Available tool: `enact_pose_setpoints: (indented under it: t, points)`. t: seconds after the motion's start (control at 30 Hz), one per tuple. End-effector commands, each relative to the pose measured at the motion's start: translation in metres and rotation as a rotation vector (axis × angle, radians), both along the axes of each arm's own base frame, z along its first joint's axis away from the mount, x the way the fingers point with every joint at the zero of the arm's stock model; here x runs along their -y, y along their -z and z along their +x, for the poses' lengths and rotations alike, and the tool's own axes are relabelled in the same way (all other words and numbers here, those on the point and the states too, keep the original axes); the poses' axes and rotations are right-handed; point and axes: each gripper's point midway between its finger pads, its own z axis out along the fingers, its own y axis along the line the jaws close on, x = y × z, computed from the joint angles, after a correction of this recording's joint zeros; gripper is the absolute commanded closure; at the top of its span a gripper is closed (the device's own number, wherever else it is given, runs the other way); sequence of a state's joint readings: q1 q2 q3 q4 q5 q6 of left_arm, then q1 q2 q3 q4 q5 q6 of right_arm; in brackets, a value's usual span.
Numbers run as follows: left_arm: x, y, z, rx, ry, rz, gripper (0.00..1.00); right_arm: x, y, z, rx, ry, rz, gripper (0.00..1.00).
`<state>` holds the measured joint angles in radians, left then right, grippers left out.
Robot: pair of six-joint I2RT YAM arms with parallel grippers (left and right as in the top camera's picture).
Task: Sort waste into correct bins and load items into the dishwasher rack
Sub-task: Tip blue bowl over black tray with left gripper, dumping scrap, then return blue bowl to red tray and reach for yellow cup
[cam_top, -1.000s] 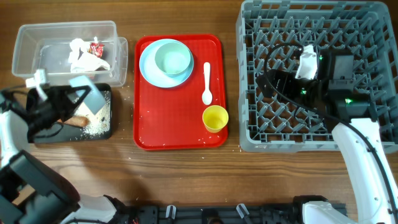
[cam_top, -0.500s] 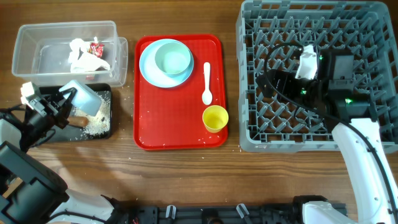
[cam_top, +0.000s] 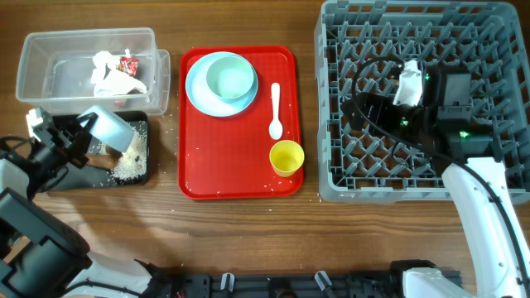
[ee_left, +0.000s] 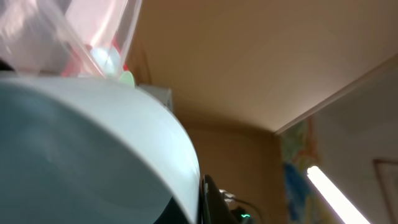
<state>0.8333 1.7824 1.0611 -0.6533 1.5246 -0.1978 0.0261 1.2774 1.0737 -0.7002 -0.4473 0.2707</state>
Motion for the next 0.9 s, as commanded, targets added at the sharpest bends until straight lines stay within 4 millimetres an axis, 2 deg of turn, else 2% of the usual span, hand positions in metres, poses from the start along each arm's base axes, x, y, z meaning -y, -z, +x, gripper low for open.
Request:
enact_pose_setpoints:
  t: [0.0, 0.2, 0.27, 0.33, 0.43, 0.53, 0.6, 0.63, 0.77, 0.87]
  points:
    - [-0.018, 0.030, 0.007, -0.184, -0.073, 0.072, 0.96, 0.002, -0.004, 0.004, -0.002, 0.022, 0.005, 0.00]
    - [-0.001, 0.014, 0.012, -0.121, -0.018, 0.069, 0.96, 0.002, -0.004, 0.004, -0.002, 0.022, 0.004, 0.00]
    - [0.012, 0.000, 0.017, -0.075, 0.016, 0.116, 0.96, 0.002, -0.004, 0.004, 0.000, 0.022, 0.004, 0.00]
    - [0.039, -0.024, 0.026, 0.008, 0.076, 0.216, 0.96, 0.002, -0.004, 0.004, 0.000, 0.022, 0.005, 0.00]
    - [0.086, -0.032, 0.038, 0.014, 0.131, 0.442, 0.96, 0.002, -0.004, 0.004, 0.000, 0.022, 0.004, 0.00]
    - [0.138, -0.023, 0.046, 0.026, 0.206, 0.691, 0.96, 0.002, -0.004, 0.004, 0.000, 0.022, 0.005, 0.00]
    - [0.195, 0.001, 0.043, 0.035, 0.335, 0.889, 0.96, 0.002, -0.004, 0.004, 0.000, 0.022, 0.004, 0.00]
    - [0.211, 0.013, 0.039, 0.016, 0.373, 0.962, 0.96, 0.002, -0.004, 0.004, 0.000, 0.022, 0.004, 0.00]
    - [0.249, 0.066, 0.014, -0.113, 0.490, 1.273, 0.96, 0.002, -0.004, 0.004, 0.000, 0.022, 0.004, 0.00]
    - [0.266, 0.091, -0.001, -0.151, 0.569, 1.400, 0.96, 0.002, -0.004, 0.004, 0.001, 0.022, 0.004, 0.00]
